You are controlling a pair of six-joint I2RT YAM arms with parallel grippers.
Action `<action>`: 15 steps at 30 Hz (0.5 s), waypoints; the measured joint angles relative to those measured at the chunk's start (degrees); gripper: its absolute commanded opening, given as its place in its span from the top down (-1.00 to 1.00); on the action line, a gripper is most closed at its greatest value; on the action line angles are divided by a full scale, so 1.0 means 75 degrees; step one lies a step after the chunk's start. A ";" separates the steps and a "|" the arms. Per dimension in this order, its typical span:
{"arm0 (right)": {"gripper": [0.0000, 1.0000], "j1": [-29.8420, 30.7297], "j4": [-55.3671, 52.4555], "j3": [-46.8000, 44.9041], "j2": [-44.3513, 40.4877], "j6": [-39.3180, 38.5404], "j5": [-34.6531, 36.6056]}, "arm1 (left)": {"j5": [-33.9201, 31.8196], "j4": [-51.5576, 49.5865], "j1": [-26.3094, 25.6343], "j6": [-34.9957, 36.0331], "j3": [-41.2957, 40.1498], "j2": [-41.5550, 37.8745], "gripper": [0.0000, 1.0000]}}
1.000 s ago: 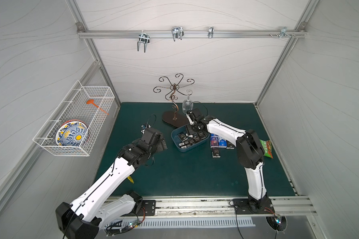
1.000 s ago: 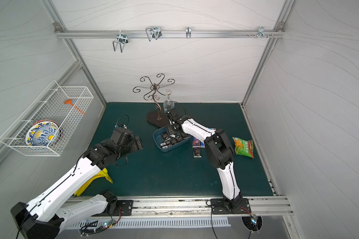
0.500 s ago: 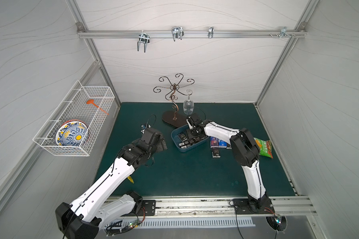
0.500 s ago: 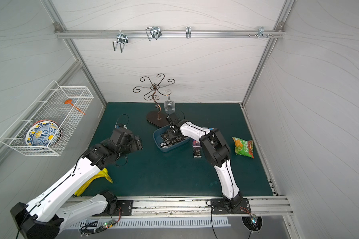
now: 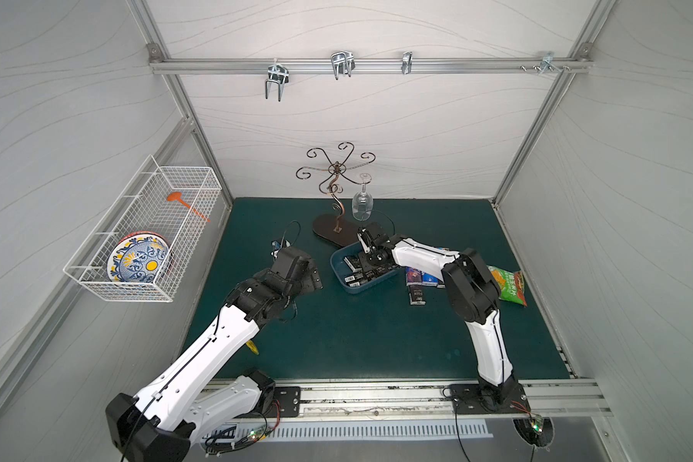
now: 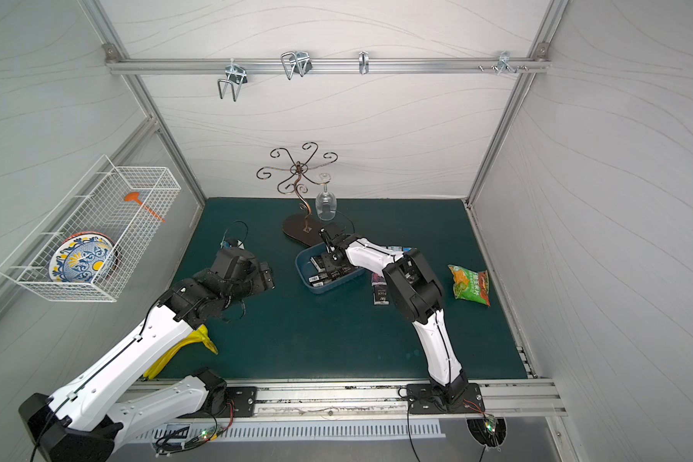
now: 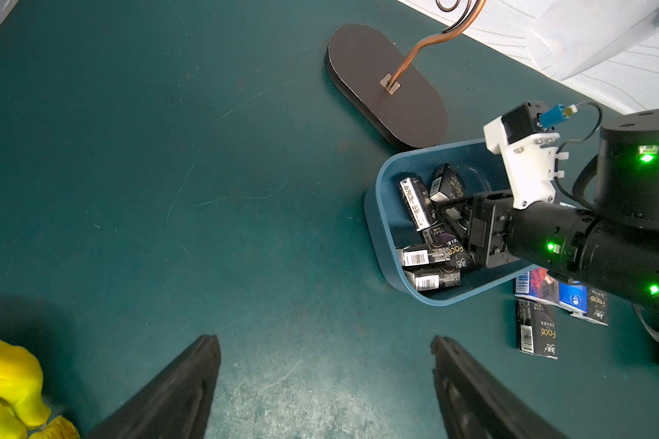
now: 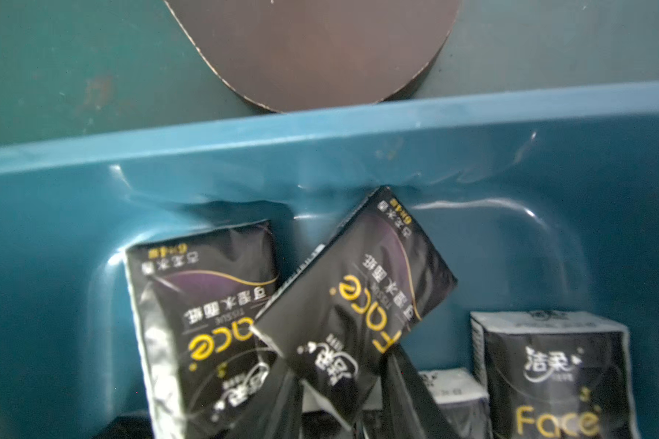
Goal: Take the pocket tissues out of the storage box
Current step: Pick up the pocket tissues from the storage box.
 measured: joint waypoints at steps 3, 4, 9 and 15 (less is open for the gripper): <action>0.31 0.0082 -0.0009 -0.0035 -0.0187 -0.0143 0.0131 | 0.0000 0.0003 0.0000 0.0000 0.0000 0.0000 -0.82; 0.31 0.0117 -0.0009 -0.0061 -0.0286 -0.0192 0.0157 | 0.0000 0.0003 0.0000 0.0000 0.0000 0.0000 -0.82; 0.31 0.0274 0.0009 -0.0277 -0.1003 -0.0280 0.0242 | 0.0000 0.0009 0.0000 -0.0003 -0.0015 -0.0006 -0.83; 0.30 0.0373 -0.0058 -0.1023 -0.2180 -0.0274 0.0221 | 0.0003 0.0015 0.0000 0.0000 -0.0035 -0.0061 -0.83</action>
